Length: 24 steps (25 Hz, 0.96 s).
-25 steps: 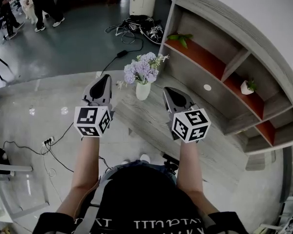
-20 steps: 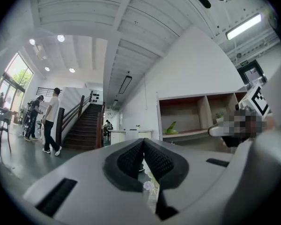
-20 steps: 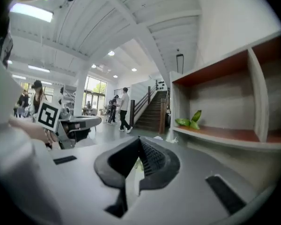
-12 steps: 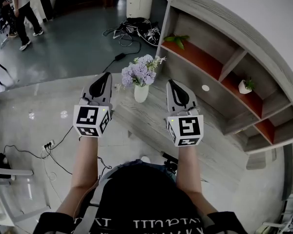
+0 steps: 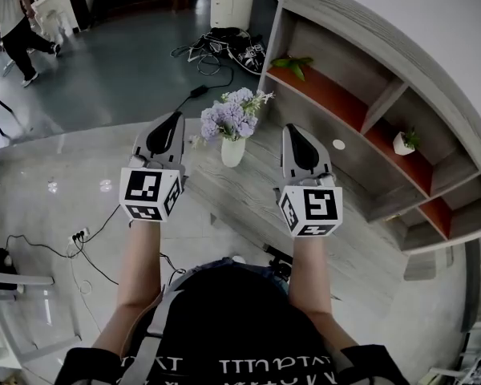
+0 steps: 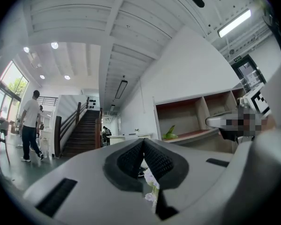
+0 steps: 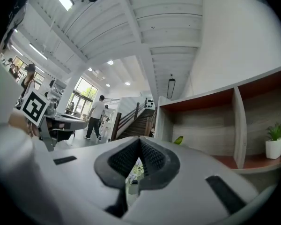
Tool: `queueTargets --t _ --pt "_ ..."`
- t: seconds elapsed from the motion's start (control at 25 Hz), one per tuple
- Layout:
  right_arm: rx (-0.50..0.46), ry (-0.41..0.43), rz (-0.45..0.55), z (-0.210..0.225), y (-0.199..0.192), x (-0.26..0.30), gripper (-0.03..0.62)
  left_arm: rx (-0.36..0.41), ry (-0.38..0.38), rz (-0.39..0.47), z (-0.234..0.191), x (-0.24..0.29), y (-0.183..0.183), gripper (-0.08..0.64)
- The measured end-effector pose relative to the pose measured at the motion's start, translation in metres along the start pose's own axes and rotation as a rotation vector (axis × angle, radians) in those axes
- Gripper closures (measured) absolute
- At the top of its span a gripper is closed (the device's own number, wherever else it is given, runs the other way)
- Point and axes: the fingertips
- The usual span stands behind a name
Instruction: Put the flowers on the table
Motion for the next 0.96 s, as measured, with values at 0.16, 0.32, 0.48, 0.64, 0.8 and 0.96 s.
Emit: queueTargets --t 0.16,0.32,0.48,0.64,0.8,0.96 --pt "-0.001 -0.014 0.000 0.005 0.000 0.001 0.580 0.003 0.001 0.001 0.000 0.000 0.000 0.549" --pt "0.002 -0.003 -0.005 0.004 0.000 0.002 0.580 0.011 0.021 0.002 -0.003 0.000 0.003 0.551" --pt "0.006 0.000 -0.008 0.005 0.001 0.003 0.580 0.033 0.051 0.022 -0.007 -0.001 0.009 0.549" --pt "0.005 0.001 -0.011 0.008 0.004 0.001 0.580 0.042 0.027 0.051 0.001 -0.001 0.015 0.549" --pt "-0.003 0.006 -0.016 0.008 0.004 -0.002 0.578 0.041 0.017 0.062 0.006 -0.002 0.017 0.549" --pt "-0.010 0.007 -0.020 0.007 0.004 -0.005 0.578 0.040 0.026 0.068 0.009 -0.003 0.019 0.551"
Point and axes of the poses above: the fingertips, and each gripper's own axes: x forward along the fingers, z to its right, y out of its top, and after that the axes turned 13 degrees about z, right-handed
